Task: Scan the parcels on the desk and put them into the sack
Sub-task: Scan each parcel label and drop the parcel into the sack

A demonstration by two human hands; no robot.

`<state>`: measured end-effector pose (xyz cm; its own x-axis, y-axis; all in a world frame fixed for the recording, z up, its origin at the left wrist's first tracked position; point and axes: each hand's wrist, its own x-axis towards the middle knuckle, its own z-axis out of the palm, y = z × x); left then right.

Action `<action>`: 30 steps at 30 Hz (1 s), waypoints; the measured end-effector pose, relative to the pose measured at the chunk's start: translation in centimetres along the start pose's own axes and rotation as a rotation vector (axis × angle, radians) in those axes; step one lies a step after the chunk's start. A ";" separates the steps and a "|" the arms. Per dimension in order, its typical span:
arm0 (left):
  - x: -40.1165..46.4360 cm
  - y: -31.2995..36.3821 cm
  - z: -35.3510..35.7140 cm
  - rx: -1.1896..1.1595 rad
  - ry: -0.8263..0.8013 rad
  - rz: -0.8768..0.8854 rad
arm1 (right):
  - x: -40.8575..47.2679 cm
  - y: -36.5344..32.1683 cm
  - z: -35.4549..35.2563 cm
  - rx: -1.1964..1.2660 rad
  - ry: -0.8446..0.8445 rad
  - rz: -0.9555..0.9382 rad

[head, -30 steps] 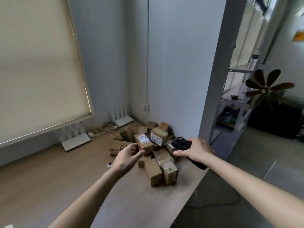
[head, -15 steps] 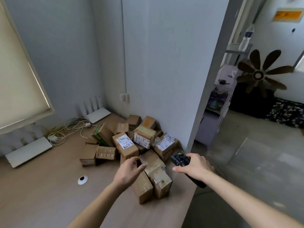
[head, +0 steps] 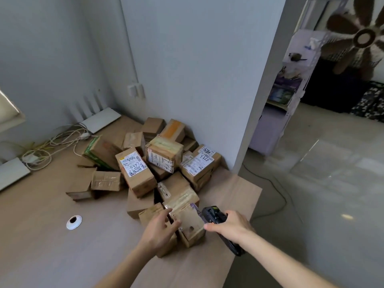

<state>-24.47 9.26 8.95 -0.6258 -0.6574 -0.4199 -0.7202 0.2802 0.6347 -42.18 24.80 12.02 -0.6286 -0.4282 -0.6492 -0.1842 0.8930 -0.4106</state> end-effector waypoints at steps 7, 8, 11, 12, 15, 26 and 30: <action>3.5 0.4 2.8 -0.005 0.020 -0.050 | 5.8 1.5 1.3 0.167 -0.261 0.063; 3.7 0.4 3.1 -0.018 0.023 -0.060 | 6.2 1.7 1.5 0.210 -0.296 0.073; 4.3 0.5 3.9 -0.059 0.041 -0.089 | 7.0 1.6 1.7 0.312 -0.373 0.052; 4.5 0.7 4.1 -0.104 0.047 -0.112 | 7.1 1.5 1.6 0.334 -0.390 0.034; 4.3 1.5 4.5 -0.252 0.075 -0.196 | 7.2 1.2 1.6 0.378 -0.400 -0.015; -1.5 3.9 3.3 -0.569 0.184 -0.268 | 2.3 2.7 -0.9 0.442 -0.242 -0.222; -5.1 5.0 2.3 -0.620 0.240 -0.203 | -1.8 2.4 -2.2 0.441 -0.135 -0.338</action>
<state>-25.56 15.59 12.79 -0.3618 -0.8109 -0.4598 -0.4669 -0.2693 0.8423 -43.14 28.02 13.61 -0.4821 -0.7200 -0.4992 -0.0076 0.5733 -0.8193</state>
